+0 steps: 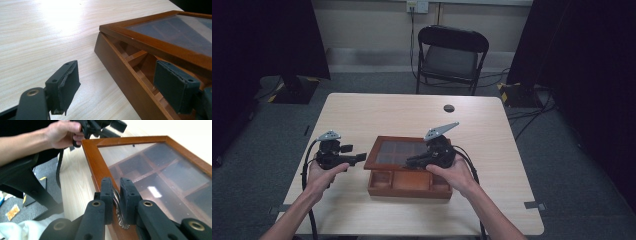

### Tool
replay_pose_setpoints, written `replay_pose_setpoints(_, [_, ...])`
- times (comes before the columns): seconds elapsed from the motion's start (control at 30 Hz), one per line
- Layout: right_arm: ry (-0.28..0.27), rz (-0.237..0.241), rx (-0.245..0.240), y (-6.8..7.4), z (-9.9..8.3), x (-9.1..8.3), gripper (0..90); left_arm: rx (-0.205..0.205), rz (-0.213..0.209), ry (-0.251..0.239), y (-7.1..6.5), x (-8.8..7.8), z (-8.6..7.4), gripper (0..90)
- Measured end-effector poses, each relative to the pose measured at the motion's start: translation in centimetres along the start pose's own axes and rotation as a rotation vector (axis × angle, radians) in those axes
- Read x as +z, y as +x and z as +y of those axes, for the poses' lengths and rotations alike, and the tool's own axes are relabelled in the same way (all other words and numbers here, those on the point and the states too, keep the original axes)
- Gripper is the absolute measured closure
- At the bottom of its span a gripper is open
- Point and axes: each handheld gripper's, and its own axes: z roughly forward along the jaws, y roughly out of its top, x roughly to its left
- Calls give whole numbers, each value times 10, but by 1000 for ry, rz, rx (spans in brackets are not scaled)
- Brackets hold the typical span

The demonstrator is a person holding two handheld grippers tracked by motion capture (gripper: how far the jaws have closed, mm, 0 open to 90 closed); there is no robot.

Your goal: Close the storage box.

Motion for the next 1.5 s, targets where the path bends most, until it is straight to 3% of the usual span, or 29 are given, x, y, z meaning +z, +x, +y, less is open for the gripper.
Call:
replay_pose_setpoints(0.7, [142,-7,-5,2,-34,35,818,21,-10,31,-2,5,-1,204])
replay_pose_setpoints(1.5, [179,-12,16,-1,-45,45,818,23,-13,46,-2,6,-2,204])
